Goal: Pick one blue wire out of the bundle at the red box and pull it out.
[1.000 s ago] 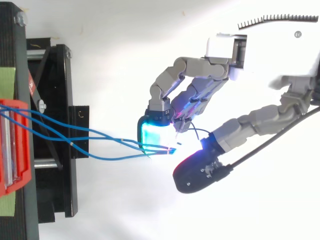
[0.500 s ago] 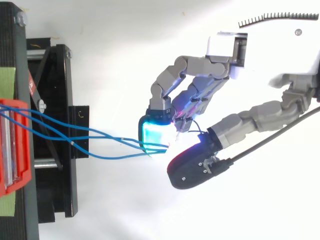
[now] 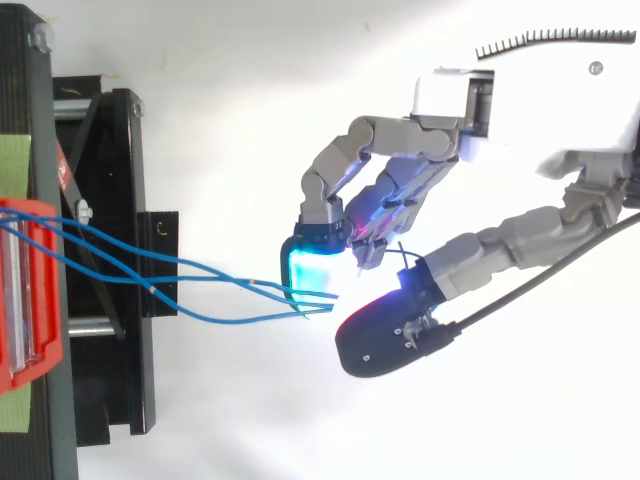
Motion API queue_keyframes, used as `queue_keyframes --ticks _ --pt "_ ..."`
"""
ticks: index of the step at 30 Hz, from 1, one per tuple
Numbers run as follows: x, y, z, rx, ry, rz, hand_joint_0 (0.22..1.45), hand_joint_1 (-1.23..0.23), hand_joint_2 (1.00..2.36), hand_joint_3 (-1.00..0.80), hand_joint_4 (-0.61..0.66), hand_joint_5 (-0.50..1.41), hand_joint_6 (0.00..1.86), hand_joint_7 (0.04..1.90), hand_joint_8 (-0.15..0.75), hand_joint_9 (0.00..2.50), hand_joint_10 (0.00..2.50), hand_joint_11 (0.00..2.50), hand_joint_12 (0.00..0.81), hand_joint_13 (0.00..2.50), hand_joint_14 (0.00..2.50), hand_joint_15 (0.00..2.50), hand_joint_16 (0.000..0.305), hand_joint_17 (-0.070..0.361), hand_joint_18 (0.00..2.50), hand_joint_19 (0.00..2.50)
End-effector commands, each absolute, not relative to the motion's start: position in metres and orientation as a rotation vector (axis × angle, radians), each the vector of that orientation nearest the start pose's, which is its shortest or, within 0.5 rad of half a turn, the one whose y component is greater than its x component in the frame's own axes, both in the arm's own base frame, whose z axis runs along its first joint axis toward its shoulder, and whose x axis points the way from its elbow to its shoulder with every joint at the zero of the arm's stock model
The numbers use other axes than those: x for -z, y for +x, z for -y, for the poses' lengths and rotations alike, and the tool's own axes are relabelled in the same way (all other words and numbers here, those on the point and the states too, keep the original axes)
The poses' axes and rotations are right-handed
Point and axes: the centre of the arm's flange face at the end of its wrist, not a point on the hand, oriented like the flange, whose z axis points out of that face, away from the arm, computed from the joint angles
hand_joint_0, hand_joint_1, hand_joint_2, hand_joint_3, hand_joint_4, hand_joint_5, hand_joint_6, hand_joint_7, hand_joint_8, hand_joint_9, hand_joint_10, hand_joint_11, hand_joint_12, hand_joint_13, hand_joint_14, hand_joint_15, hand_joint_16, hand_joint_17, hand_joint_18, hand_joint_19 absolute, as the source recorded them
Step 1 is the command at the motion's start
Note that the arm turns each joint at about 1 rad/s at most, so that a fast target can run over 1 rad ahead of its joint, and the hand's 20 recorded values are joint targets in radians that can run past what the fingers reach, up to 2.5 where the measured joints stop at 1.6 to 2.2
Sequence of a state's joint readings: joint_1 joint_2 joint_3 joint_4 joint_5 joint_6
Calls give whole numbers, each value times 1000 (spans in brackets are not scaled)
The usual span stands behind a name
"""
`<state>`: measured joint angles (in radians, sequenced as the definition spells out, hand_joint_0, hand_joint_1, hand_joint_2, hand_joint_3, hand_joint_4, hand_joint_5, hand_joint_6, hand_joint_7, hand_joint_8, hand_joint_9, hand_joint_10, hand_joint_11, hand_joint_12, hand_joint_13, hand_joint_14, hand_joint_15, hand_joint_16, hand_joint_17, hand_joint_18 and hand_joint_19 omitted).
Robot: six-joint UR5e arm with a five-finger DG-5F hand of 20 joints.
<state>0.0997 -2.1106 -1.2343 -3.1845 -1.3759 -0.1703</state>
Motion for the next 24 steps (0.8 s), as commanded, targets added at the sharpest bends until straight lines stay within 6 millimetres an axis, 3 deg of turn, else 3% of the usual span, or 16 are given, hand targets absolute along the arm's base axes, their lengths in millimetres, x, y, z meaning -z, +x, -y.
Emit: queue_keyframes --ticks 1,3,6,8,11,18,24 --pt "-327 685 86 -872 1266 -1422 770 -870 1009 -365 209 -225 996 769 323 734 8 559 407 861 14 421 49 110 867 386" --pt "-327 685 86 -872 1266 -1422 760 -881 1007 -397 230 -232 987 766 323 702 10 548 403 852 14 412 49 111 868 373" --pt "-327 685 86 -872 1266 -1422 621 -906 1002 -467 251 -248 979 770 328 645 8 557 408 807 14 421 52 116 815 402" --pt "-328 685 86 -873 1265 -1421 497 -787 1000 -500 277 -251 978 741 343 642 9 575 438 788 13 435 57 129 786 437" --pt "-327 685 86 -872 1266 -1422 459 -681 1000 -500 276 -239 971 728 373 694 6 566 455 797 14 436 62 139 785 444" --pt "-327 685 86 -872 1266 -1422 511 -628 1001 -486 224 -205 961 785 366 799 8 562 437 827 14 440 57 127 771 463" --pt "-329 685 86 -874 1264 -1420 637 -715 1013 -286 138 -190 975 854 358 854 9 579 416 866 14 434 51 115 835 460"
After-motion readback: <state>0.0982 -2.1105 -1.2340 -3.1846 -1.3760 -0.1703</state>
